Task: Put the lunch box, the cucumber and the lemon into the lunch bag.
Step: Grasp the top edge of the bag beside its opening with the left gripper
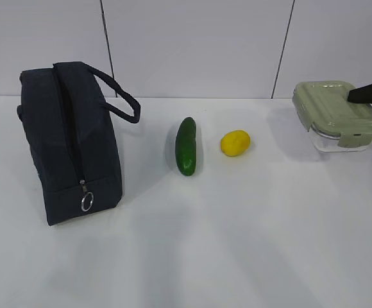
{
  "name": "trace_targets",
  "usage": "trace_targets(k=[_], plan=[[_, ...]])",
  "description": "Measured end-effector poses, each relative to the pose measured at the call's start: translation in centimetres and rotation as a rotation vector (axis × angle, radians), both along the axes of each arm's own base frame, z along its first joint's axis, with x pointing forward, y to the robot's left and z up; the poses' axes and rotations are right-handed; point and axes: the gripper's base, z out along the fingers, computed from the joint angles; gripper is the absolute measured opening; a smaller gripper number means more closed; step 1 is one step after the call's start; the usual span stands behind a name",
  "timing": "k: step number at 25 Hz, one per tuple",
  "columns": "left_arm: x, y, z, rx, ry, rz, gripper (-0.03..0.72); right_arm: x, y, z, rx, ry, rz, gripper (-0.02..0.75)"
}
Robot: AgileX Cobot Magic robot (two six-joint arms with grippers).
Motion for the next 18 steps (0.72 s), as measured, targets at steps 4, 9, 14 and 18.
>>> trace_targets(k=[4,9,14,18], plan=[[0.0,0.0,0.0,0.0,0.0,0.0,0.24,0.0,0.0,0.02,0.002,0.002,-0.002,0.407],[0.0,0.0,0.0,0.0,0.0,0.0,0.24,-0.02,0.01,0.08,0.004,0.004,-0.003,0.407],[0.0,0.0,0.0,0.0,0.0,0.0,0.24,-0.02,0.01,0.08,0.004,0.004,-0.003,0.407],[0.0,0.0,0.0,0.0,0.0,0.0,0.24,-0.02,0.01,0.08,0.005,0.005,-0.004,0.407]])
